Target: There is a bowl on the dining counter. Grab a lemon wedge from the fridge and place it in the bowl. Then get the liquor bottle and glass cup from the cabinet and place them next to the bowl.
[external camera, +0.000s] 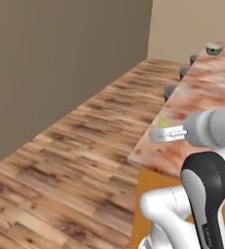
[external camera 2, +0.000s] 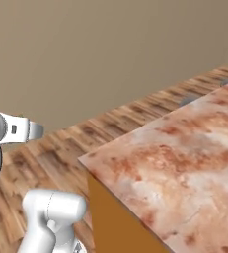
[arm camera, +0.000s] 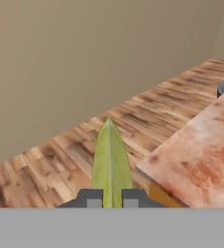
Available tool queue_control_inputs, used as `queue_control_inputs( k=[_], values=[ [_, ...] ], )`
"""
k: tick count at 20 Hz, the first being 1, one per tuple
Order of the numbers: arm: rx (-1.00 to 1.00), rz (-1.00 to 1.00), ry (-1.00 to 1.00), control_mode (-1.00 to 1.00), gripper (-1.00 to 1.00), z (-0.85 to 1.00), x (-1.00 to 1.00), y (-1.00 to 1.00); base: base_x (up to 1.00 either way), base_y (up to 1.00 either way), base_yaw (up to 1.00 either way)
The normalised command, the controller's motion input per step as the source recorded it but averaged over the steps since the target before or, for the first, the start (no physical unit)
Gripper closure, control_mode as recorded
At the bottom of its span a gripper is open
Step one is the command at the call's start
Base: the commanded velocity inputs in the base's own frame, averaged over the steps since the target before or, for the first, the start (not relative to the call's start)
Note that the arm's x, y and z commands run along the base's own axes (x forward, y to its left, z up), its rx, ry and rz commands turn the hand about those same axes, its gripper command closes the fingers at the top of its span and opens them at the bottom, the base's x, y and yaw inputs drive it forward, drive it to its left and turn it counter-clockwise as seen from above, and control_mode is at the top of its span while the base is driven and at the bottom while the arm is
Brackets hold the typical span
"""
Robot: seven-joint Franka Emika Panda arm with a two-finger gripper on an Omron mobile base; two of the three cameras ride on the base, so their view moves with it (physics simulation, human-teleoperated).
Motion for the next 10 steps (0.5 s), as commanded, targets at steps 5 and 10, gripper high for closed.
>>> queue_control_inputs(
  k=[5, 10],
  values=[
    [0.00, 0.00, 0.00, 1.00, 1.00, 0.00, 0.00, 0.00, 0.75, 1.00, -0.19],
    [0.00, 0.00, 0.00, 1.00, 1.00, 0.00, 0.00, 0.00, 0.81, 1.00, -0.21]
  ],
)
